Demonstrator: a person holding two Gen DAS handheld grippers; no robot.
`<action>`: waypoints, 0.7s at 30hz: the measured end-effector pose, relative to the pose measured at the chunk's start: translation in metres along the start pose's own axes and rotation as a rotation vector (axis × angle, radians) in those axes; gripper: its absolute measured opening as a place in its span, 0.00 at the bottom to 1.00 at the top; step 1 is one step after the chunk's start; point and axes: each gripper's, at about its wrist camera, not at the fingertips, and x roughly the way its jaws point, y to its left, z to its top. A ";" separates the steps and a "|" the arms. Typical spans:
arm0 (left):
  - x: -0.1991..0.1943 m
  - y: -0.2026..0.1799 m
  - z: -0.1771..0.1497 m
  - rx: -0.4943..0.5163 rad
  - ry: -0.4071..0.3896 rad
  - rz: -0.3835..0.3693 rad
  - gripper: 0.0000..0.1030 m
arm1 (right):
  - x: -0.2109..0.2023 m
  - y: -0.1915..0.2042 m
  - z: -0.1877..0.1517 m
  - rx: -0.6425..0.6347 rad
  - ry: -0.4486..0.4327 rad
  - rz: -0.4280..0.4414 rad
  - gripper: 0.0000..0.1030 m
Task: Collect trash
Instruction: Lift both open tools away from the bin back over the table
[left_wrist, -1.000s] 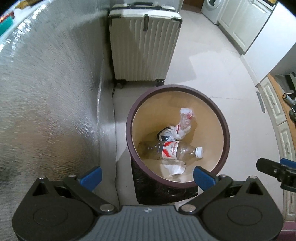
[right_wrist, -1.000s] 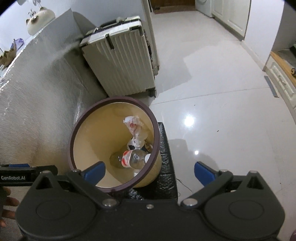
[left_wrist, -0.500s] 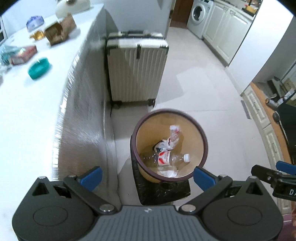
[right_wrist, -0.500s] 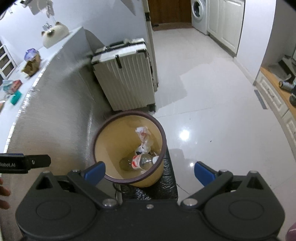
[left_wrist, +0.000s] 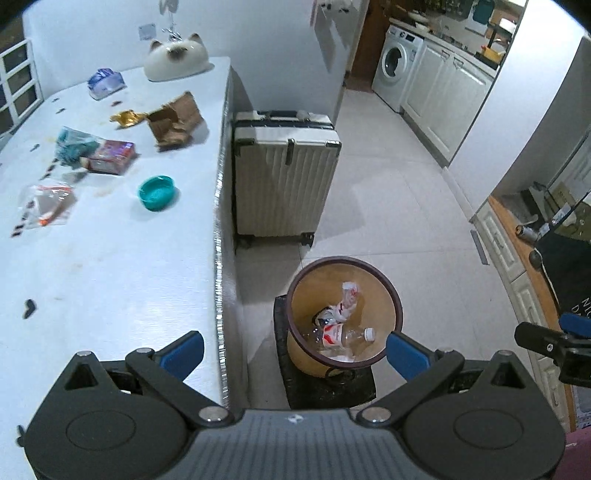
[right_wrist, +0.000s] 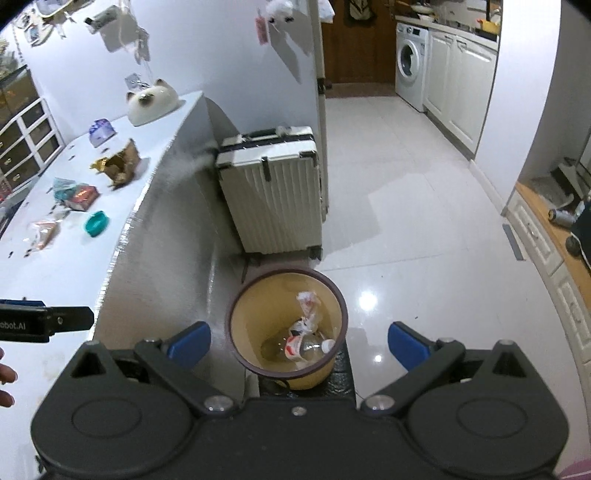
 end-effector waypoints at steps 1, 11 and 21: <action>-0.006 0.003 -0.001 -0.003 -0.005 0.001 1.00 | -0.005 0.005 0.001 -0.007 -0.003 0.005 1.00; -0.060 0.040 -0.003 -0.023 -0.068 0.004 1.00 | -0.048 0.049 0.011 -0.034 -0.075 0.038 1.00; -0.094 0.081 0.001 0.003 -0.129 0.002 1.00 | -0.065 0.099 0.015 -0.033 -0.138 0.033 1.00</action>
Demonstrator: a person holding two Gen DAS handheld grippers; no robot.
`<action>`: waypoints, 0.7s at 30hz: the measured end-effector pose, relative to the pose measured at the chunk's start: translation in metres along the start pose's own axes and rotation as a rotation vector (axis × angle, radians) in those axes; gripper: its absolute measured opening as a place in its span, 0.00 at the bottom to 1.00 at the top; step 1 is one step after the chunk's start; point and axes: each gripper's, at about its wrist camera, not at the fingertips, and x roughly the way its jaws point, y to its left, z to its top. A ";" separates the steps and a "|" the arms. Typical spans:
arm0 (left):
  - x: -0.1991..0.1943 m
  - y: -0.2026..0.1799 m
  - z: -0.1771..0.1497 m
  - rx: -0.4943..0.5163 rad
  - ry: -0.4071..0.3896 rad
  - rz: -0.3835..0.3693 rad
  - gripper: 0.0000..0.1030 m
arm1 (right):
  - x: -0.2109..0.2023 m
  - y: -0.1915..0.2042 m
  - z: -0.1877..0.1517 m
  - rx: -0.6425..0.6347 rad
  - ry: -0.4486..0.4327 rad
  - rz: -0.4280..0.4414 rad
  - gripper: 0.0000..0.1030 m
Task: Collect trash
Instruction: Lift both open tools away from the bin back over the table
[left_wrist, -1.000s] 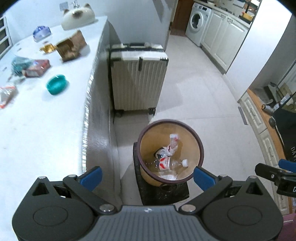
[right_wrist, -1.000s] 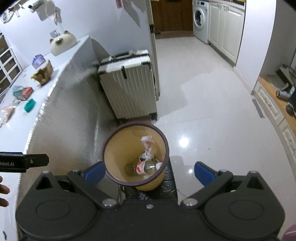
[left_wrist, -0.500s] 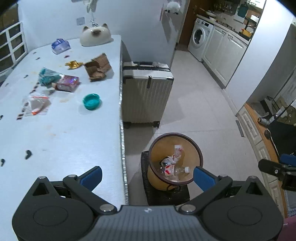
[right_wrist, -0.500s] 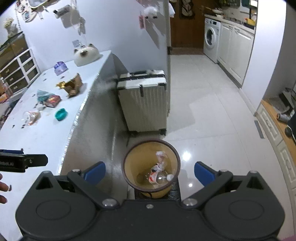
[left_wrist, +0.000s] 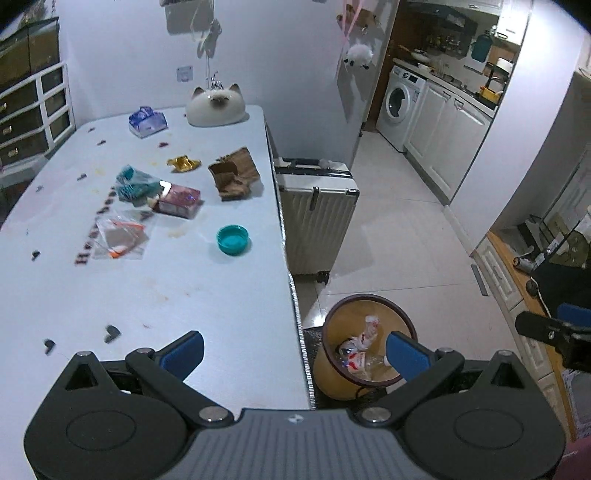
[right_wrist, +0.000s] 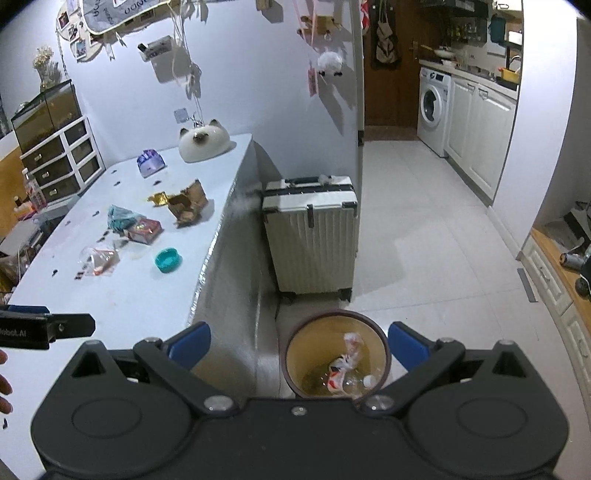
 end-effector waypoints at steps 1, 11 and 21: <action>-0.003 0.004 0.001 0.007 -0.005 0.000 1.00 | -0.001 0.005 0.000 0.002 -0.007 -0.003 1.00; -0.022 0.063 -0.001 0.012 -0.028 0.009 1.00 | -0.003 0.070 -0.003 -0.007 -0.067 -0.006 1.00; -0.014 0.122 0.011 -0.029 -0.034 0.041 1.00 | 0.017 0.124 0.005 -0.043 -0.079 0.024 1.00</action>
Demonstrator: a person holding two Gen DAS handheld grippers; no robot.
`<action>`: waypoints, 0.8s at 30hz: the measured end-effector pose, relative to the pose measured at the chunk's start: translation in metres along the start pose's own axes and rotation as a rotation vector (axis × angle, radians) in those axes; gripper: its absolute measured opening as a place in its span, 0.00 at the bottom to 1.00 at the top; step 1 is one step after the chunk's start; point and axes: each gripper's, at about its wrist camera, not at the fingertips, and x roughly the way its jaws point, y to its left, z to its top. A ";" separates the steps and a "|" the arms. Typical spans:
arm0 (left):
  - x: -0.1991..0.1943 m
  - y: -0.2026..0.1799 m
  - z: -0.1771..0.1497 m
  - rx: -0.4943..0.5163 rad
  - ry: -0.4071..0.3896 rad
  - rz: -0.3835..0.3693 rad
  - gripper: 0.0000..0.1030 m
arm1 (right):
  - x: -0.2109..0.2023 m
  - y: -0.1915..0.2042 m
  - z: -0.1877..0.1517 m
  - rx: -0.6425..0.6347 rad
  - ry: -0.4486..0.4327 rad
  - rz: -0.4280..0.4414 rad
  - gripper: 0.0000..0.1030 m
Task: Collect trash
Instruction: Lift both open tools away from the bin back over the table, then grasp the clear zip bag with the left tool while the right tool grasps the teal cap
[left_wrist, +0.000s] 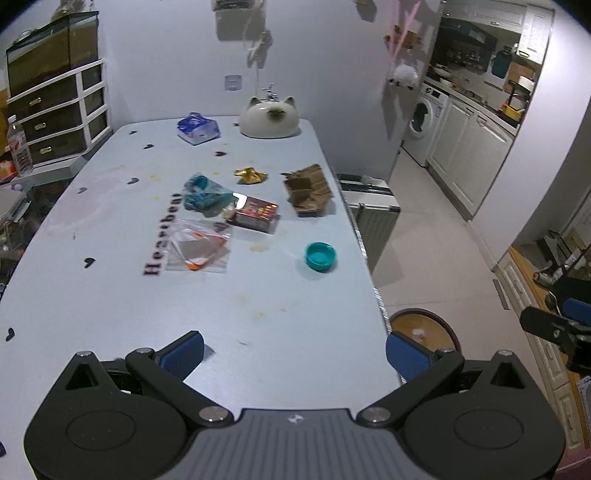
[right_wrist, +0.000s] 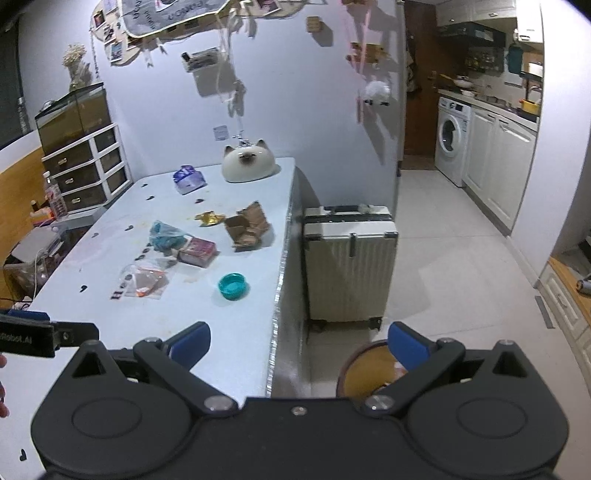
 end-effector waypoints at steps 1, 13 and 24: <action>0.003 0.006 0.004 0.001 -0.007 0.004 1.00 | 0.003 0.004 0.002 0.001 0.000 -0.002 1.00; 0.066 0.082 0.045 -0.181 -0.086 -0.079 1.00 | 0.063 0.041 0.020 -0.016 -0.043 -0.003 1.00; 0.151 0.139 0.049 -0.520 -0.119 -0.217 0.84 | 0.148 0.076 0.029 -0.077 -0.003 0.096 1.00</action>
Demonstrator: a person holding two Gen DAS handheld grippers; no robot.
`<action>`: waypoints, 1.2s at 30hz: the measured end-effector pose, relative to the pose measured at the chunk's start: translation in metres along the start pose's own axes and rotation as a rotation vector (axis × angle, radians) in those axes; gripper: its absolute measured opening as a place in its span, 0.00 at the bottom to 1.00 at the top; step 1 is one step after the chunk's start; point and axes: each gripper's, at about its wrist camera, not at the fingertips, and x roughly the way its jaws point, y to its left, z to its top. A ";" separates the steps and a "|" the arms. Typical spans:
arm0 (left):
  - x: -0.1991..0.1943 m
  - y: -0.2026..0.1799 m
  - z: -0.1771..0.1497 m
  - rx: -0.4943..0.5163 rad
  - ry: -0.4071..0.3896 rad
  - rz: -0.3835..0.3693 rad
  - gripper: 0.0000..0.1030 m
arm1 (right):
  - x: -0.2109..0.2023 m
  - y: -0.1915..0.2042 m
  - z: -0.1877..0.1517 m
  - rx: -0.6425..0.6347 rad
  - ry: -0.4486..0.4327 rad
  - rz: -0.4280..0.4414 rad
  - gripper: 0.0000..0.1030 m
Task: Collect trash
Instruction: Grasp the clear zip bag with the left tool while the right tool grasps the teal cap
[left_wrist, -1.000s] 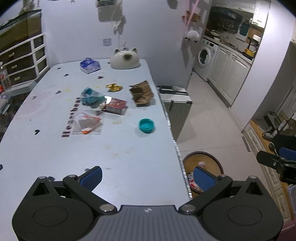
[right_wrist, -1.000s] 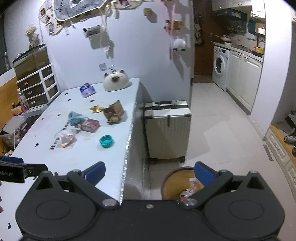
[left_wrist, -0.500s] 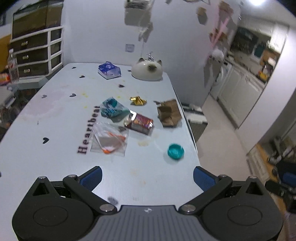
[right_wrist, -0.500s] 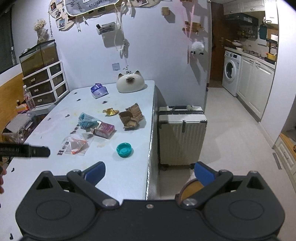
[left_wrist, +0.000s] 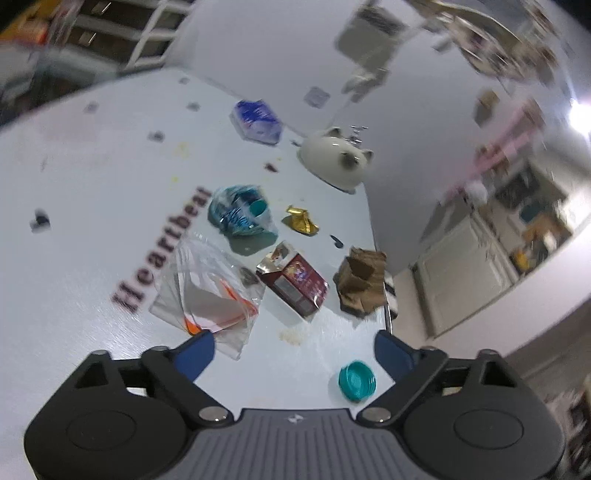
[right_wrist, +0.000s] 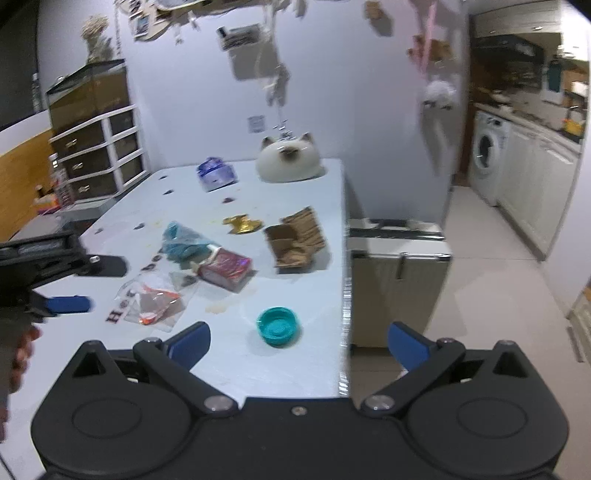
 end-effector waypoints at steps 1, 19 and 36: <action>0.007 0.006 0.001 -0.040 0.000 -0.007 0.80 | 0.008 0.002 0.001 0.001 0.005 0.010 1.00; 0.083 0.077 0.003 -0.492 -0.144 -0.078 0.60 | 0.122 0.018 -0.008 -0.075 0.110 0.019 0.87; 0.079 0.079 0.018 -0.470 -0.126 -0.007 0.18 | 0.168 0.014 -0.003 -0.041 0.175 -0.028 0.49</action>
